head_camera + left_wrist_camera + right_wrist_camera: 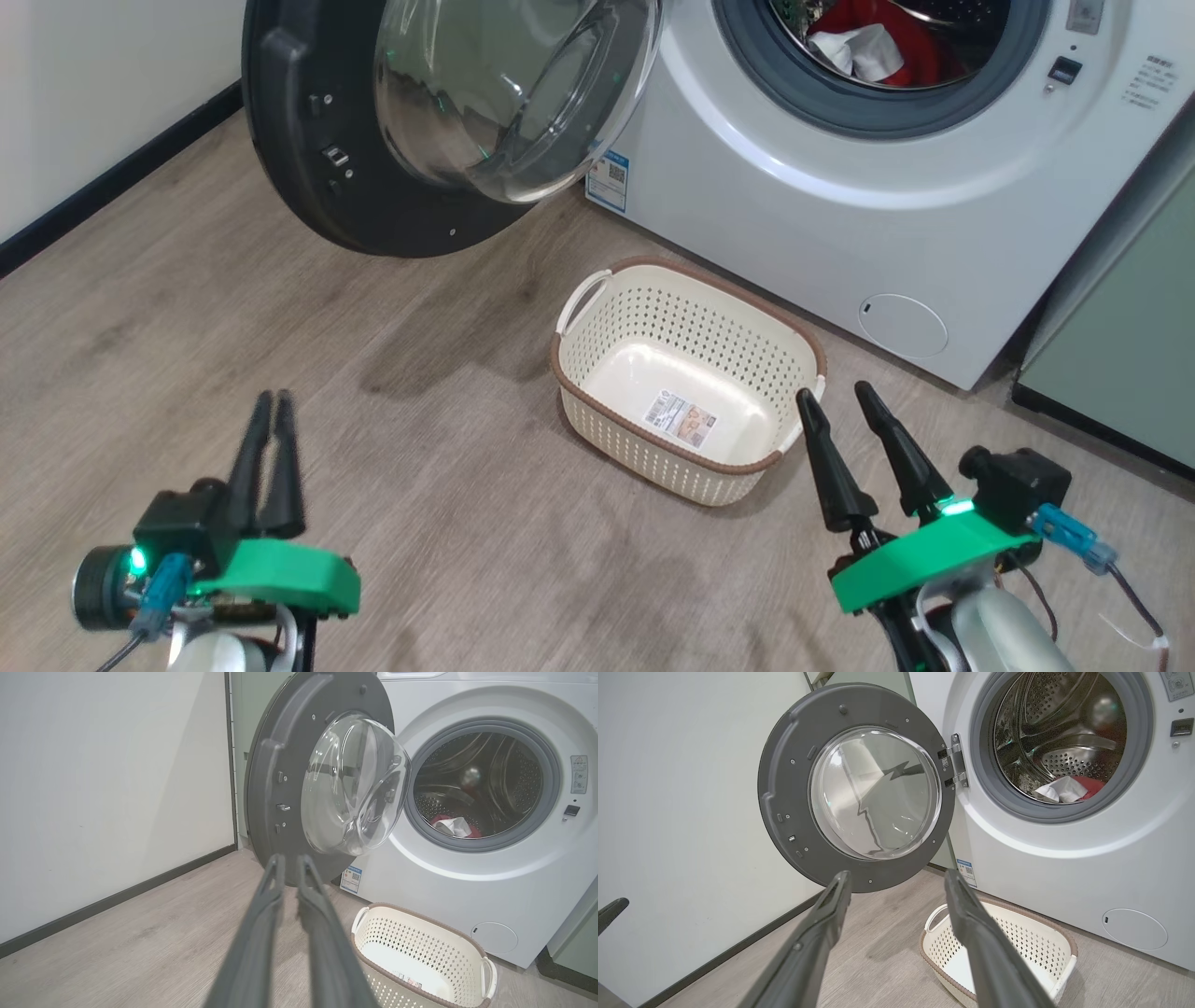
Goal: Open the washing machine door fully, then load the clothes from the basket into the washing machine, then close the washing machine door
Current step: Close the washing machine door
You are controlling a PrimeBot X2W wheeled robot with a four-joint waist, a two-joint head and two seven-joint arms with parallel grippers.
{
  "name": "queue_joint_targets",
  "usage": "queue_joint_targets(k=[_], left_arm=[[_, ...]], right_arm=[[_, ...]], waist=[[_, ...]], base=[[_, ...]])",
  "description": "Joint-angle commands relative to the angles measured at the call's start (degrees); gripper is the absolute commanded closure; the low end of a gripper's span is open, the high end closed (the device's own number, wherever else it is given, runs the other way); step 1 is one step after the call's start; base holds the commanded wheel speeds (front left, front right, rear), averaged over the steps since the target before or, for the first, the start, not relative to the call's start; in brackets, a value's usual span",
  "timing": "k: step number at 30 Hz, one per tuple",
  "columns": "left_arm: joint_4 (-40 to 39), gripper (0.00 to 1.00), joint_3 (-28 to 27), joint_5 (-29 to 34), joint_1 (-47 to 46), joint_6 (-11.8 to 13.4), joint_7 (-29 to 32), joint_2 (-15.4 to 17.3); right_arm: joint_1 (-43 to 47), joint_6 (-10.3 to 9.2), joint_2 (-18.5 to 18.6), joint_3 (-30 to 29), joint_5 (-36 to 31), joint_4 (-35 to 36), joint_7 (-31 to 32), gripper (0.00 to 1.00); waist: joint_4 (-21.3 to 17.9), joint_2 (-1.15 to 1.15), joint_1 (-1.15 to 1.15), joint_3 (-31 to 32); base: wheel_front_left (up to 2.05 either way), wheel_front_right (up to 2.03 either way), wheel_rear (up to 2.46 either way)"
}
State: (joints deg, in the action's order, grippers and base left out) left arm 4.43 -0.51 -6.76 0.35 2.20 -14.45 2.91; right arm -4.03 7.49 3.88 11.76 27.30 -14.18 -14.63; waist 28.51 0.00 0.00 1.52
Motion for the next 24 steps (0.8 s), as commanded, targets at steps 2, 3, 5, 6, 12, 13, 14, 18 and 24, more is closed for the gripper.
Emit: queue_joint_targets(k=[2,3,5,6,12,13,14,18,24], left_arm=[[-3.0,1.00,-1.9,-0.4,-1.2,0.0,-0.5,0.0],[-3.3,1.00,-1.9,-0.5,-1.3,0.1,-0.5,0.0],[-4.2,1.00,-2.1,-0.9,-1.4,0.4,-0.5,0.0],[-4.8,1.00,-2.2,-1.0,-1.6,0.4,-0.5,0.0],[-8.3,1.00,-4.7,0.7,-4.5,-1.2,-0.5,1.0],[-8.8,1.00,-5.5,0.9,-5.5,-1.6,-0.5,1.6],[-9.1,1.00,-6.5,1.0,-6.5,-2.0,-0.5,2.5],[-10.0,1.00,-11.1,2.2,-12.3,-3.1,-0.5,7.5],[-7.7,1.00,-17.9,2.8,-21.6,-4.0,-0.5,16.1]], right_arm=[[-2.1,0.00,0.7,0.9,-0.2,2.2,-0.4,0.00],[-1.9,0.00,0.8,0.8,-0.2,2.3,-0.4,0.00],[-1.5,0.00,1.1,0.6,-0.4,2.4,-0.4,0.00],[-1.2,0.00,1.3,0.6,-0.6,2.4,-0.4,0.00],[0.6,0.00,2.3,-1.1,-1.5,4.4,-0.4,0.00],[1.0,0.00,2.4,-1.4,-1.8,5.0,-0.4,0.00],[1.3,0.00,2.7,-1.4,-2.2,5.4,-0.4,0.00],[-0.1,0.00,4.8,-0.1,-3.7,6.6,-0.4,0.00],[-2.6,0.00,7.0,0.1,-3.9,7.6,-0.4,0.00]], waist=[[0.1,0.00,0.00,-0.1],[0.2,0.00,0.00,-0.2],[0.3,0.00,0.00,-0.3],[0.4,0.00,0.00,-0.4],[1.3,0.00,0.00,-2.2],[1.3,0.00,0.00,-3.1],[1.0,0.00,0.00,-4.2],[-2.0,0.00,0.00,-10.1],[-6.3,0.00,0.00,-15.9]], base=[[0.00,0.00,0.00],[0.00,0.00,0.00],[0.00,0.00,0.00],[0.00,0.00,0.00],[0.00,0.00,0.00],[0.00,0.00,0.00],[0.00,0.00,0.00],[0.00,0.00,0.00],[0.00,0.00,0.00]])
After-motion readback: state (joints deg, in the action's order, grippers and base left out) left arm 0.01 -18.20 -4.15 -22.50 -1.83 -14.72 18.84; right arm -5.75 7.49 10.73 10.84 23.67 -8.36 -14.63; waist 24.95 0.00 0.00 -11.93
